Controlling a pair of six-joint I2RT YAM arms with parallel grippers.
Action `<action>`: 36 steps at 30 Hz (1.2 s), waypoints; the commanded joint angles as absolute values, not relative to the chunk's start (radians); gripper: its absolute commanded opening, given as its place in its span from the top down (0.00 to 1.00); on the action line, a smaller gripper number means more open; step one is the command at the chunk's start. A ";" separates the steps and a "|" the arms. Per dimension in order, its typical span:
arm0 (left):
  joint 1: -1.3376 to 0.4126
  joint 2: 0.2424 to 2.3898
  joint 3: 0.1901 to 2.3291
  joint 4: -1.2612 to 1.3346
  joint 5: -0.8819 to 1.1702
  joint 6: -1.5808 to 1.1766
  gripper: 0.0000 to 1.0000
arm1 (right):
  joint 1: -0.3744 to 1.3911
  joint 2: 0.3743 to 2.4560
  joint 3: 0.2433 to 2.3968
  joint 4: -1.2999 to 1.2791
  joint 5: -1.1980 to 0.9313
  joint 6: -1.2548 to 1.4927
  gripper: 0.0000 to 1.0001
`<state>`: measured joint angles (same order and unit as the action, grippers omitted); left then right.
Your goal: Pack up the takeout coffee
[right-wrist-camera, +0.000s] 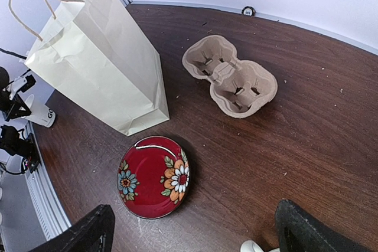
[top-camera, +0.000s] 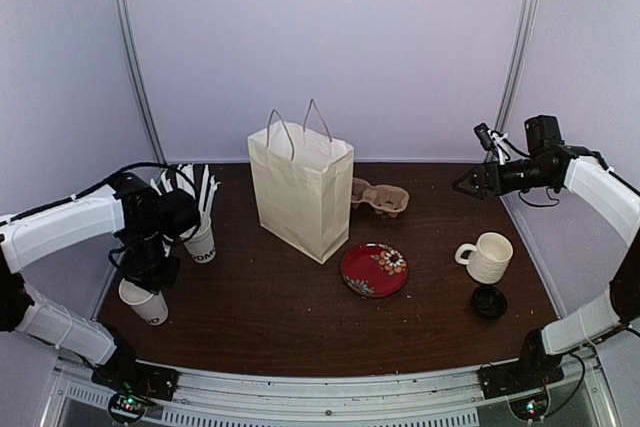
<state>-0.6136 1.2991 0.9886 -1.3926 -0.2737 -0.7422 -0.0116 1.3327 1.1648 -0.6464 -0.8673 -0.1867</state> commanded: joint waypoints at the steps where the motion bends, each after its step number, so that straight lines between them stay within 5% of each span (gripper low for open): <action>1: -0.701 1.224 1.124 -1.508 -0.206 -0.793 1.00 | -0.006 1.334 1.153 -0.643 -0.863 -0.194 0.02; 14: -1.234 1.657 1.618 -1.488 -0.181 -0.527 1.00 | -0.008 1.330 1.242 -0.876 -0.765 -0.429 0.02; 20: -1.283 1.798 1.769 -1.276 -0.108 -0.332 1.00 | -0.006 1.310 1.257 -1.040 -0.748 -0.593 0.06; 30: -1.304 2.029 1.947 -1.285 -0.086 -0.144 1.00 | -0.001 1.218 1.161 -1.145 -0.613 -0.725 0.07; 36: -1.304 2.089 2.002 -1.290 -0.056 -0.093 1.00 | 0.000 1.146 1.037 -1.258 -0.456 -0.909 0.21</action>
<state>-1.2999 2.0712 1.9396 -1.2915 -0.0872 -0.1593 -0.0063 1.1889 1.1065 -1.1343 -0.5831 -0.7586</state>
